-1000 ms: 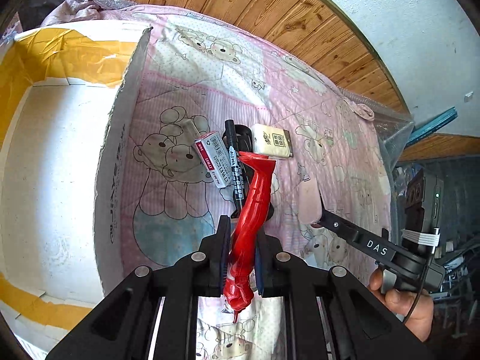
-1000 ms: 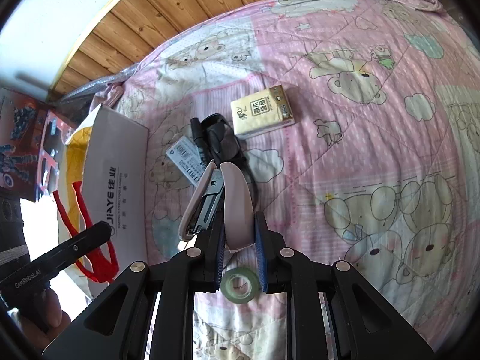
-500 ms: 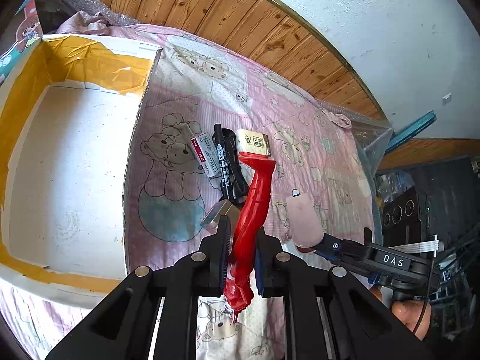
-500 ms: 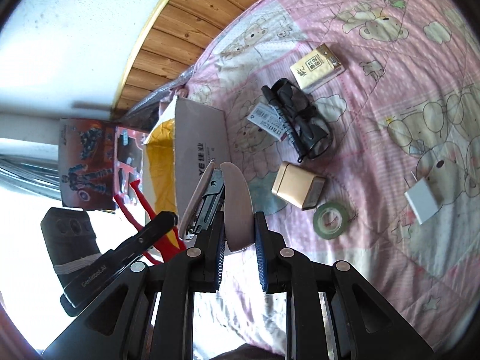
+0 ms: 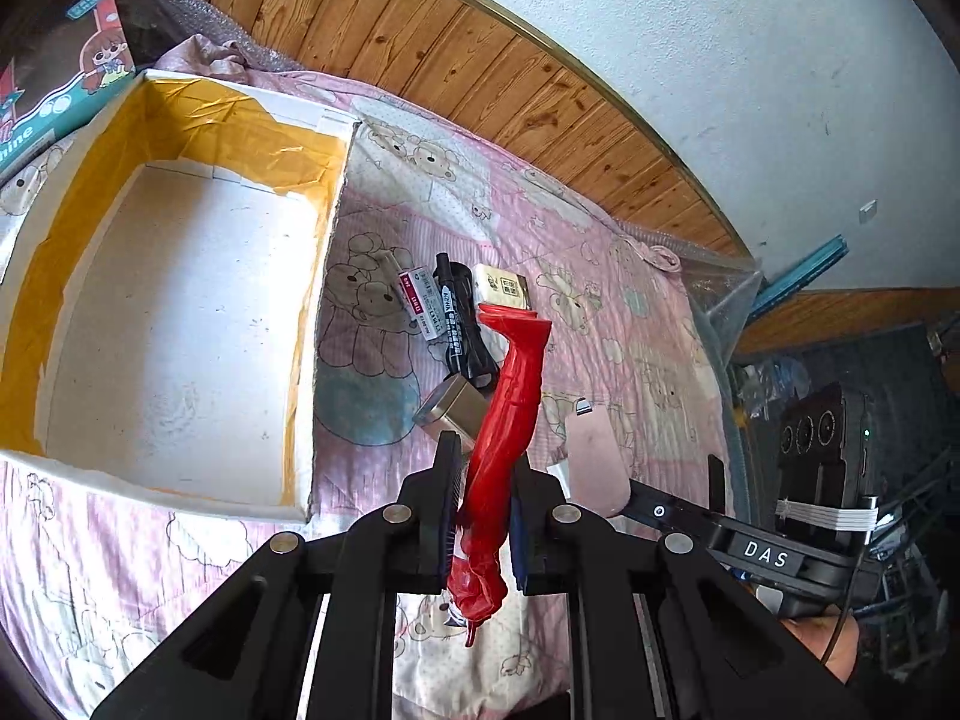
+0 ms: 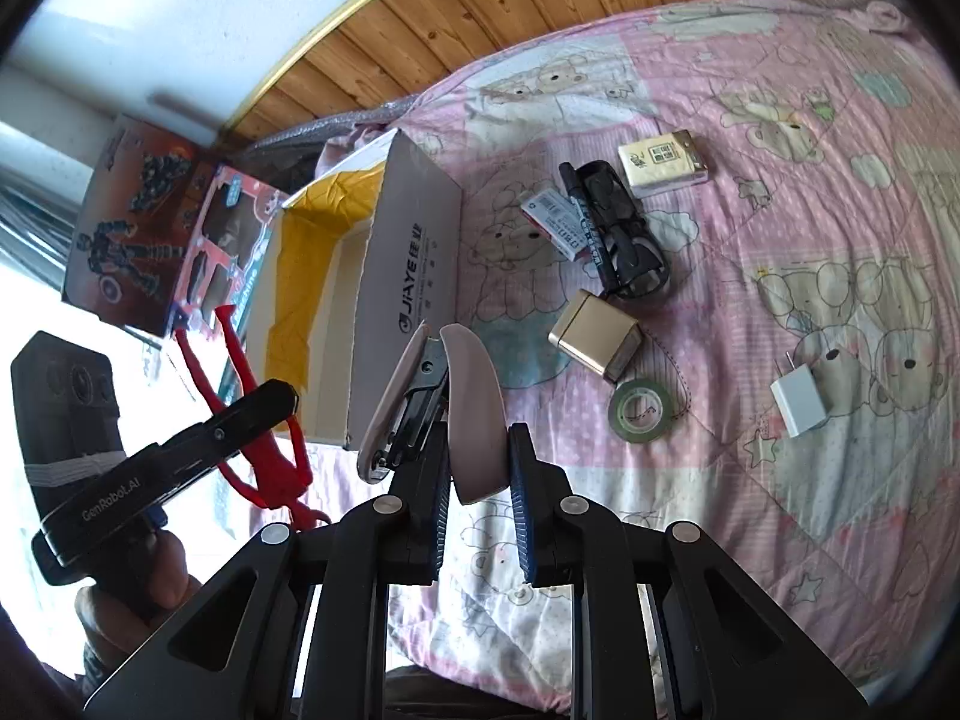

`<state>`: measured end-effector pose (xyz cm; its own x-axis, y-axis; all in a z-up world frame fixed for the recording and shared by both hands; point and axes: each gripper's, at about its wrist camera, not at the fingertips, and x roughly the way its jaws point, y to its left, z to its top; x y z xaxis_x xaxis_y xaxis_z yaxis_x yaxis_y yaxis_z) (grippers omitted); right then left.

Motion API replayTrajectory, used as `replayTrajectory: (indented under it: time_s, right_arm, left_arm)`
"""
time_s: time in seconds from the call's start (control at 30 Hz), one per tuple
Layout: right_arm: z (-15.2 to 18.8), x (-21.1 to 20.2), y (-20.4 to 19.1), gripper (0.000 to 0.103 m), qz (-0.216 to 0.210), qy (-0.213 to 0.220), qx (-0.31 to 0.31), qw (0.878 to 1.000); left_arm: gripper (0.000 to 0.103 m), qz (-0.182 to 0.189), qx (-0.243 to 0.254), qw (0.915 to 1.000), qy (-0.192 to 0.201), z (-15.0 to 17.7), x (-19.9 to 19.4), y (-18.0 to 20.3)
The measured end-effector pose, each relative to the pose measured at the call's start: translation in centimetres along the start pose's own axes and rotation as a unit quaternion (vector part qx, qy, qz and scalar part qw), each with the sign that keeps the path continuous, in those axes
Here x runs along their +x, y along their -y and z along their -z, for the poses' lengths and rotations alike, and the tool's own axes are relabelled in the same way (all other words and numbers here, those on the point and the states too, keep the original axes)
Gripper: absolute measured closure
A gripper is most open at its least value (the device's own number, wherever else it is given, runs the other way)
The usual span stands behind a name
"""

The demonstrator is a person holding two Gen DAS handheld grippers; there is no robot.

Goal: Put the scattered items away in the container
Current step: 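Lift the red pliers and pink stapler and carry both over the box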

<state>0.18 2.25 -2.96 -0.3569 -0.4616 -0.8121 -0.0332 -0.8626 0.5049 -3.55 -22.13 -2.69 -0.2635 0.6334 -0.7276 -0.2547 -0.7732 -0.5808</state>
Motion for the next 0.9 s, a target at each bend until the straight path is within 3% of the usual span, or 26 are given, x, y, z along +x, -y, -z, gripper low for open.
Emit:
replayTrajectory:
  time_s: [0.23,0.9]
  right_arm:
    - [0.9,0.8,-4.2,0.084,0.027,-0.005,-0.071,0.997]
    - [0.1,1.9,-15.0,0.084,0.033,0.009,-0.221,0.975]
  left_arm:
    - [0.088,-0.025,-0.008,0.9994,0.024,0.8,-2.8,-1.5]
    - [0.088,-0.089,-0.025,0.9918,0.088,1.0,-9.3,-4.7]
